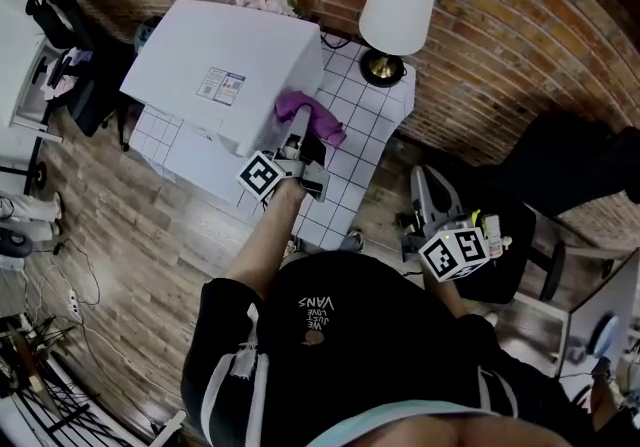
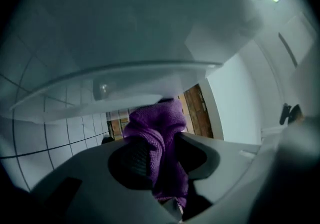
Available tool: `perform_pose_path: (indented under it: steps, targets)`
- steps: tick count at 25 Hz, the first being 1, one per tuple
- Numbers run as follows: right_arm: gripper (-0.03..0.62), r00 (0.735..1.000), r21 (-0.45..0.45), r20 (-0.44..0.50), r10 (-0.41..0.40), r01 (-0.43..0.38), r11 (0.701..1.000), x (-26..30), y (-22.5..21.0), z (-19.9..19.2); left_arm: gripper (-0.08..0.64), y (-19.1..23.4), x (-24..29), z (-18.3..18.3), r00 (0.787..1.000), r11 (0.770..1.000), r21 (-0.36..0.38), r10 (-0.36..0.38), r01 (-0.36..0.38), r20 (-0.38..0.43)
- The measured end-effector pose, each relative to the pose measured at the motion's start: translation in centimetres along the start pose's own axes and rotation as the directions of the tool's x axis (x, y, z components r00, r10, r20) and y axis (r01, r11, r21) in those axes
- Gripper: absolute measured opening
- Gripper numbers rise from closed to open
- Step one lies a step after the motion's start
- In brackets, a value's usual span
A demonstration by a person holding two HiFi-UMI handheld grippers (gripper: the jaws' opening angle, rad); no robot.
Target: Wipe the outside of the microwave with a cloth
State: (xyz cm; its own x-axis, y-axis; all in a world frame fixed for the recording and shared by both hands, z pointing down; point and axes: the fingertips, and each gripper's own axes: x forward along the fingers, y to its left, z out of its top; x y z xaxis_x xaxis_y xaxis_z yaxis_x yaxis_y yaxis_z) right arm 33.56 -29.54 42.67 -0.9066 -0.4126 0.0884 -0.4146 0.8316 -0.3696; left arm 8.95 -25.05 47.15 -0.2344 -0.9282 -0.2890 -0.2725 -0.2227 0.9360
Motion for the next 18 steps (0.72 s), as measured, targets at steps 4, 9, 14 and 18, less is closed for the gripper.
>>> perform_pose_path:
  steps: [4,9,14,18]
  targets:
    - [0.003,0.999,-0.002,0.005,-0.053,0.053,0.999,-1.0,-1.7,0.5,0.140,1.0,3.7,-0.3,1.000,1.000,-0.013,-0.021,0.021,0.010]
    - [0.003,0.994,-0.004,0.004,-0.110,0.110,0.994,-2.3,-3.8,1.1,0.140,2.0,7.5,-1.7,1.000,0.999,-0.035,-0.012,0.013,0.026]
    - [0.003,0.990,-0.008,0.010,-0.141,0.141,0.990,-3.2,-5.7,1.9,0.140,3.5,10.6,-1.6,0.994,0.998,-0.058,0.030,-0.024,0.106]
    - [0.003,0.987,-0.007,0.014,-0.159,0.159,0.987,-4.0,-7.1,2.2,0.140,4.0,12.7,-1.0,0.987,0.997,-0.068,0.044,-0.034,0.155]
